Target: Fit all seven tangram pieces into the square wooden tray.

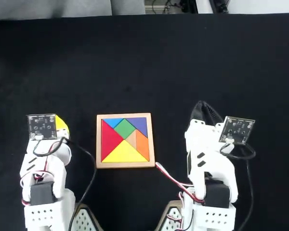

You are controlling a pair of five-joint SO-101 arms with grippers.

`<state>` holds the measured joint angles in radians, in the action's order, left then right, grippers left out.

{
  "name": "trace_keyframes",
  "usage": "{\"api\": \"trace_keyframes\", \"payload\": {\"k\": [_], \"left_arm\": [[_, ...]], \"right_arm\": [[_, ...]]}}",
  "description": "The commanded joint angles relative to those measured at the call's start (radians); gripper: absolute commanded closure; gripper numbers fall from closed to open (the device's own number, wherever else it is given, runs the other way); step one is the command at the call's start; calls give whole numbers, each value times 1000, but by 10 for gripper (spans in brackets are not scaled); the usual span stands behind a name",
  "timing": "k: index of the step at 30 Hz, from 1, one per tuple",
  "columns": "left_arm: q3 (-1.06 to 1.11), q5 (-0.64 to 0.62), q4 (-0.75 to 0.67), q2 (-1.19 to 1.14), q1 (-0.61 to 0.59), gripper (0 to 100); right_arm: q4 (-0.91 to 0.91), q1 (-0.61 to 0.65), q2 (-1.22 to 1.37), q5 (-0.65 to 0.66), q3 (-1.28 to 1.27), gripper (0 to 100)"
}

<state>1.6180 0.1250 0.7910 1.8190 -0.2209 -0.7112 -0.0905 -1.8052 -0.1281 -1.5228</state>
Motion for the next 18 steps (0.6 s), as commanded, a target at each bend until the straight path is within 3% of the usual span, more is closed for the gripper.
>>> {"api": "trace_keyframes", "payload": {"k": [1, 3, 6, 18], "left_arm": [[61, 72, -118, 6, 27, 970], [82, 80, -160, 2, 25, 970], [81, 80, -114, 2, 33, 970], [81, 80, 49, 2, 27, 970]], "right_arm": [[8, 63, -85, 8, -2, 987], [11, 100, -85, 74, -21, 987], [15, 138, -85, 137, -42, 987], [6, 170, -85, 170, -147, 987]]}}
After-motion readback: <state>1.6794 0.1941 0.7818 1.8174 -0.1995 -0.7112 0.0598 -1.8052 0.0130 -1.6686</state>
